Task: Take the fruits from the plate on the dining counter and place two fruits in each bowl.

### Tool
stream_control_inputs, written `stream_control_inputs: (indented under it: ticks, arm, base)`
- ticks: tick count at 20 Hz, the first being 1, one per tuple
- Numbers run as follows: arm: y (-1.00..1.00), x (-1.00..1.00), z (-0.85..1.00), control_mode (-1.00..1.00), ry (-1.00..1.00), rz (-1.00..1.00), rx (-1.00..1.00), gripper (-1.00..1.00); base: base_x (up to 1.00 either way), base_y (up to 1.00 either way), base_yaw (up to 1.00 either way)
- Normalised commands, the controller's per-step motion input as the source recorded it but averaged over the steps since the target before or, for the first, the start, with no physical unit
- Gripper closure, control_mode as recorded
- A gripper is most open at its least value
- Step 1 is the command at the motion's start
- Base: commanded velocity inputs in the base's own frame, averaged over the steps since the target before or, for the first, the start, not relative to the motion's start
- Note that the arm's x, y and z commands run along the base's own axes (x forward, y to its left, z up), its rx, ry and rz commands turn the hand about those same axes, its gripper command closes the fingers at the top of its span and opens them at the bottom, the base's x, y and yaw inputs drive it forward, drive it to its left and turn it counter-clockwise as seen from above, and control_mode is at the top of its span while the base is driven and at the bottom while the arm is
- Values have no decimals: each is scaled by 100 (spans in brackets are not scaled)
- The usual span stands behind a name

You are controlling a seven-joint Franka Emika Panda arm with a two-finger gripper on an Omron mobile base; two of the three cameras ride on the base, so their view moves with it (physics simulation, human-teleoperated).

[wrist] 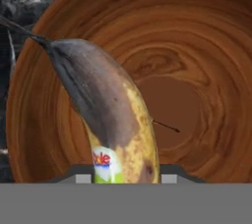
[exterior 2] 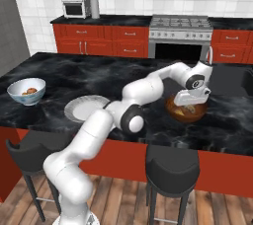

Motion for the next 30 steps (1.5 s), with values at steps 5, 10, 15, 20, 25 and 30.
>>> stream_control_inputs:
  ticks: [5, 10, 15, 20, 25, 30]
  arm:
    - [2, 21, -14, -100, 0, 17, 0, -100]
    - [0, 8, -2, -100, 0, 16, 0, -100]
    - [9, -37, 43, -100, -15, 8, -2, -100]
    - [45, -73, 8, -100, -8, -1, -10, -100]
    - [77, -61, 0, -100, 0, -18, -9, -100]
    - [77, -60, 0, -100, 0, -24, -6, -100]
  base:
    - [0, 0, 0]
    - [0, 0, 0]
    - [0, 0, 0]
    - [0, 0, 0]
    - [0, 0, 0]
    - [0, 0, 0]
